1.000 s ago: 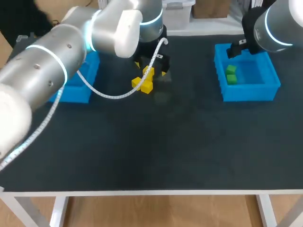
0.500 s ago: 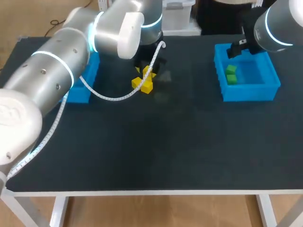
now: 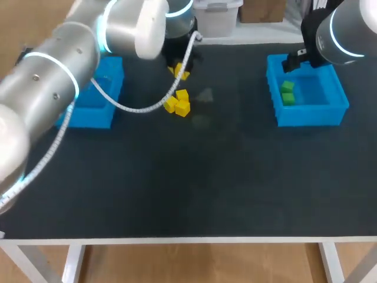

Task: Put the green cubes in the right bin and the yellow cubes in the left bin.

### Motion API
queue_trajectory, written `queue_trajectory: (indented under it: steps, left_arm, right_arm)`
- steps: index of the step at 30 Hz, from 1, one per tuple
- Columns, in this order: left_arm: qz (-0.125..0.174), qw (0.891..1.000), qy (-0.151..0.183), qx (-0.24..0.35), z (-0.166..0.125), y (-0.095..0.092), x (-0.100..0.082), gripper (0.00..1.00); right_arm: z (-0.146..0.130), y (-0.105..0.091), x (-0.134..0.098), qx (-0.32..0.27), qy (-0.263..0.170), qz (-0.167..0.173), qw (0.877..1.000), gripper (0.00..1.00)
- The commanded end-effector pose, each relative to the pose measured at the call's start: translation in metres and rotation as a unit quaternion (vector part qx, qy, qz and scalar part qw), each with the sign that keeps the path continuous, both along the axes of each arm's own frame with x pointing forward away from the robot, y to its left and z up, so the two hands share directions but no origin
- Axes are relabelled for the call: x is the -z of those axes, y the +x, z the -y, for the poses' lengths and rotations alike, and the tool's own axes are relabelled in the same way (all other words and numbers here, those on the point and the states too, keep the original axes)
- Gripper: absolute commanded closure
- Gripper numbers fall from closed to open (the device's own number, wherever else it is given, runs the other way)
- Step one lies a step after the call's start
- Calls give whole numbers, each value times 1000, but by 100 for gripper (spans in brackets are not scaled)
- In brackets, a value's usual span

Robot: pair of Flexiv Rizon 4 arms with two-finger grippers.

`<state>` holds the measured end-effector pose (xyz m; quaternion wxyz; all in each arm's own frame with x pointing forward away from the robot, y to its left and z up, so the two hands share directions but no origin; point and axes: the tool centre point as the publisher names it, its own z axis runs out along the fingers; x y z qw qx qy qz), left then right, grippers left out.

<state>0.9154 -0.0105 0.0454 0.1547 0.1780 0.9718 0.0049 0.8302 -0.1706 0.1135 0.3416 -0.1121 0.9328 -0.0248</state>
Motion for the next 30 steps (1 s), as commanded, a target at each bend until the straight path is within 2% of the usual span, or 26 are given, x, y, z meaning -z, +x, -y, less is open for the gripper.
queue_trajectory:
  steps: [1,4,7,13,17,22,25,29,30]
  left_arm:
    - [45,999,-12,-15,-47,-39,-43,100]
    - [64,997,-7,-43,-85,-44,-60,100]
    - [75,995,-1,-69,-120,-50,-69,100]
    - [77,991,13,-111,-174,-66,-77,100]
    - [67,988,20,-135,-202,-81,-66,100]
    - [43,984,33,-170,-234,-96,-39,100]
    - [36,981,46,-187,-248,-101,-26,100]
    - [28,980,43,-193,-257,-101,-17,100]
    - [28,980,40,-194,-257,-101,-17,28]
  right_arm:
    - [0,-3,1,2,-1,6,1000,0]
    - [0,-3,1,2,-1,6,1000,0]
    - [0,-3,1,2,-1,6,1000,0]
    - [0,-3,1,2,-1,6,1000,0]
    - [0,-3,1,2,-1,6,1000,0]
    - [0,-3,1,2,-1,6,1000,0]
    - [0,-3,1,2,-1,6,1000,0]
    - [0,-3,1,2,-1,6,1000,0]
    - [0,-3,1,2,-1,6,1000,0]
